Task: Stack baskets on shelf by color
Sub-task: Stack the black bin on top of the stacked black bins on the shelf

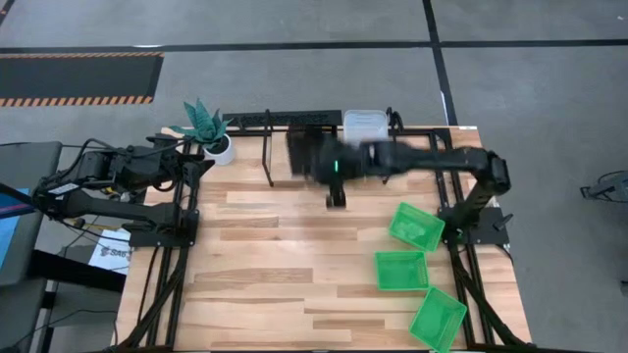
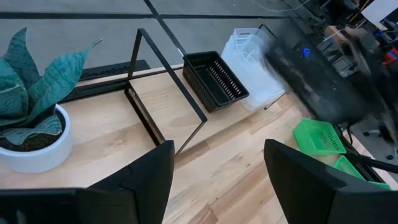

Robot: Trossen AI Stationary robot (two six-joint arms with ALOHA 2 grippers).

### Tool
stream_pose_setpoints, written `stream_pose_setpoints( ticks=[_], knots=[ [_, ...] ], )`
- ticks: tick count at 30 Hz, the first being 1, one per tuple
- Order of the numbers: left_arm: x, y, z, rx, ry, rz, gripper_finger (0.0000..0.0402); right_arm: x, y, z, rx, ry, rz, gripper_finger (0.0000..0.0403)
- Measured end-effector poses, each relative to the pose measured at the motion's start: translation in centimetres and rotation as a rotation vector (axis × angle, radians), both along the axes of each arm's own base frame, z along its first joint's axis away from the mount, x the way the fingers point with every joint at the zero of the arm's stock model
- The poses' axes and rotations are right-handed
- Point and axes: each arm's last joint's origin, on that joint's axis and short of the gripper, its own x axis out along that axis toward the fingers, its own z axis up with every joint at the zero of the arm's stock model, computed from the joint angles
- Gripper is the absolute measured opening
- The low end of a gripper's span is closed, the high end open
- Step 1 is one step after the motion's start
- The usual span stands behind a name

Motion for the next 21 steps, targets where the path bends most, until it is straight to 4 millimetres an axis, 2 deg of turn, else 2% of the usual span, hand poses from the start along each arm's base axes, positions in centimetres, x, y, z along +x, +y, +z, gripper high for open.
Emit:
stream_pose_setpoints(
  ticks=[4, 6, 8, 11, 17, 21],
  knots=[
    [0.0, 0.0, 0.0, 0.001, 0.000, 0.001, 0.0236, -0.5, -5.7, 0.1, 0.006, -0.003, -0.157, 0.0005],
    [0.0, 0.0, 0.0, 0.002, 0.000, 0.004, 0.0236, -1.0, -7.7, -0.2, 0.002, 0.019, -0.195, 0.0007],
    [0.0, 0.0, 0.0, 0.008, 0.001, 0.012, 0.0236, -0.5, -9.2, -0.9, -0.004, 0.014, -0.201, 0.0014],
    [-0.1, 0.1, 0.0, 0.010, 0.003, 0.024, 0.0236, -0.2, -10.5, -2.5, 0.021, 0.071, -0.185, 0.0019],
    [-0.3, 0.1, -0.3, 0.001, 0.025, 0.044, 0.0236, 1.2, -11.6, -5.7, -0.012, 0.180, -0.127, 0.0009],
    [-0.4, 0.1, -0.4, -0.005, 0.034, 0.058, 0.0236, 1.7, -12.3, -7.2, -0.016, 0.224, -0.138, 0.0018]
  ],
)
